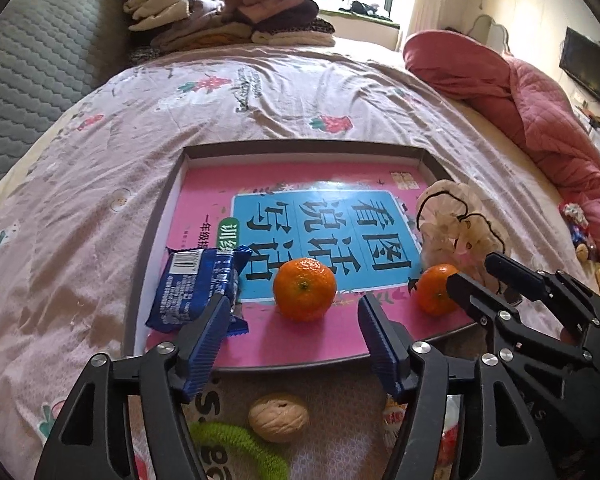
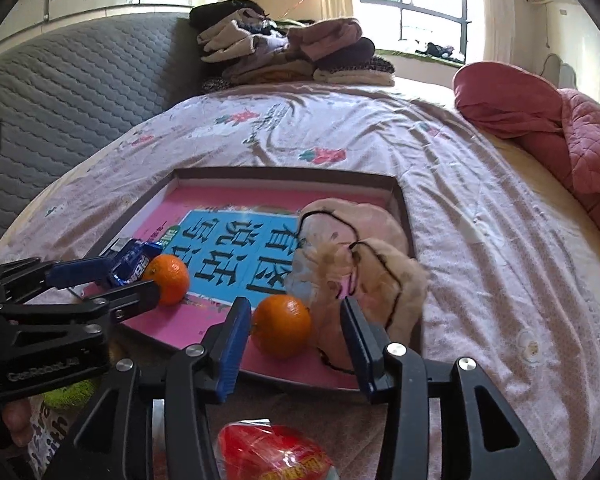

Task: Organize objects
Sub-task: 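Withdraw both open grippers up and away from the tray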

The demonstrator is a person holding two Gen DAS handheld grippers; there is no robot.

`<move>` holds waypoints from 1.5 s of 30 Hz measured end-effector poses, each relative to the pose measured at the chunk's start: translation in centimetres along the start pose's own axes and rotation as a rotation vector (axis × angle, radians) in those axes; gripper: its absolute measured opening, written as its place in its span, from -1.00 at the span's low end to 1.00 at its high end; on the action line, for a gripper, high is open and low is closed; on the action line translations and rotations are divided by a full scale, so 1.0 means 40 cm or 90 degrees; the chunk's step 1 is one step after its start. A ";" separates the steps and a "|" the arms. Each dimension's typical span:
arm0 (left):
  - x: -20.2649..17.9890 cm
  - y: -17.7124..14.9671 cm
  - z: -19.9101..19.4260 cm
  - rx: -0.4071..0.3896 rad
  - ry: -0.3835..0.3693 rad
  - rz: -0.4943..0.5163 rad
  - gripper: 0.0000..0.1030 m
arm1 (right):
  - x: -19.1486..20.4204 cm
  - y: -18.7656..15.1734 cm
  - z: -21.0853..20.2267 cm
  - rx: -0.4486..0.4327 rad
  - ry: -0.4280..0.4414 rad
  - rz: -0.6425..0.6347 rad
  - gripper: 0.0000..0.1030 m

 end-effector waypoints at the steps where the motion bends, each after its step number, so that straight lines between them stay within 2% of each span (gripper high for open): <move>1: 0.002 0.000 -0.006 -0.004 0.002 -0.003 0.36 | -0.001 -0.001 -0.003 -0.001 -0.001 0.003 -0.10; 9: 0.008 -0.001 -0.057 -0.024 0.014 -0.011 0.37 | -0.012 0.013 -0.062 -0.043 0.007 0.013 -0.07; 17: 0.029 0.004 -0.122 -0.045 0.012 -0.011 0.37 | 0.000 0.034 -0.123 -0.059 0.004 0.003 -0.03; 36: 0.055 0.010 -0.355 -0.130 0.021 0.000 0.37 | 0.074 0.105 -0.374 -0.149 0.010 -0.015 -0.01; 45: 0.056 0.003 -0.447 -0.164 0.027 -0.001 0.37 | 0.098 0.106 -0.449 -0.169 -0.001 -0.033 0.03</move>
Point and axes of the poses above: each gripper's, at about its wrist camera, not at the fingertips, and z roughly the way its jaws point, x to its left, y to its top, the point moved 4 cm from there along z, roughly the way its jaws point, and after that the axes turned 6 degrees about z, right-handed, at the moved point
